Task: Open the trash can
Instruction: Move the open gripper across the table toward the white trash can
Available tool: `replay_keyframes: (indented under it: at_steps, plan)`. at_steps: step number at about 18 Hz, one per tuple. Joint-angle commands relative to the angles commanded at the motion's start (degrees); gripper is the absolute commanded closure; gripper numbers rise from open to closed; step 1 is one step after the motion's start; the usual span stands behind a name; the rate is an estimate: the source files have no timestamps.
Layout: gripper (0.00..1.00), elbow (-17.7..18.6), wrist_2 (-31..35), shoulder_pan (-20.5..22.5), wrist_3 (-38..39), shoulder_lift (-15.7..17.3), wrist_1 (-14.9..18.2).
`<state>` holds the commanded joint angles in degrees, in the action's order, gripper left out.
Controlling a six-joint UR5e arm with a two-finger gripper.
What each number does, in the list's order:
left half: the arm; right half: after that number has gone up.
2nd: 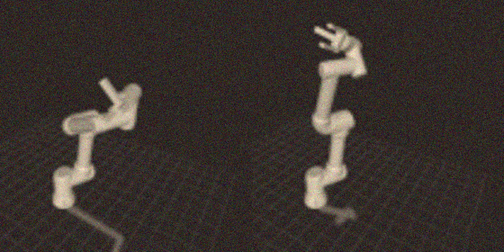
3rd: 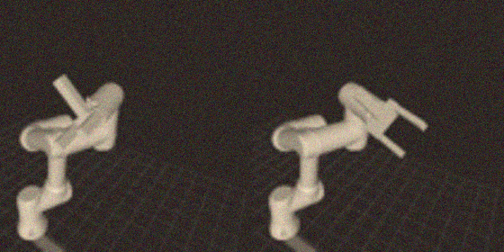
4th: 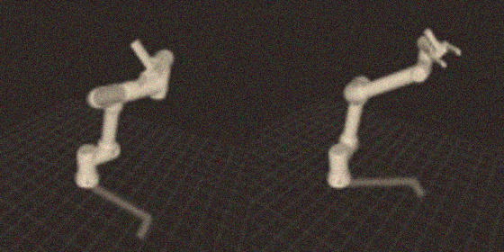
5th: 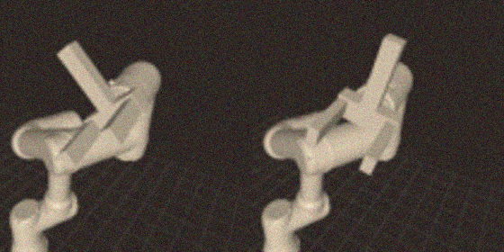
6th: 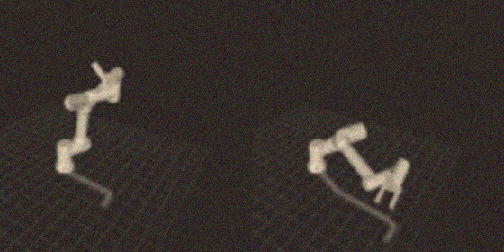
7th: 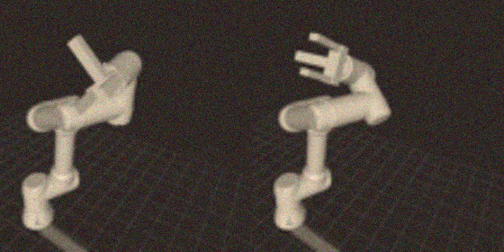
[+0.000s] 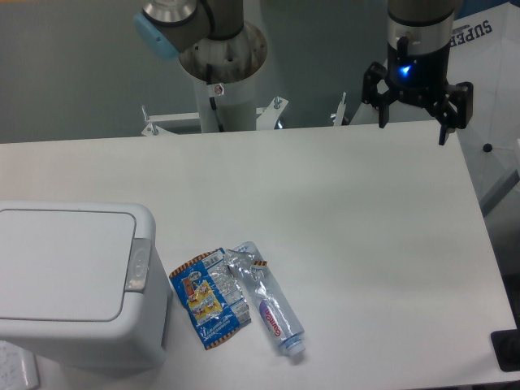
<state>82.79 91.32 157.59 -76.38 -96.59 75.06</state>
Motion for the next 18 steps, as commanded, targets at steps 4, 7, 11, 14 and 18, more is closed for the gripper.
replay_keyframes:
  at_steps: [4, 7, 11, 14, 18]
  plan:
    - [0.0, -0.26, -0.35, -1.13, 10.24, -0.52, -0.09]
    - [0.0, 1.14, -0.7, -3.77, 16.34, -1.31, -6.56]
    - [0.0, 1.93, -2.1, -5.96, 29.41, -1.41, -8.7]
    - [0.0, 1.93, -3.07, -7.29, 37.94, -1.41, -8.7]
    - [0.0, 2.9, -3.25, -12.73, 44.38, -1.4, -8.7]
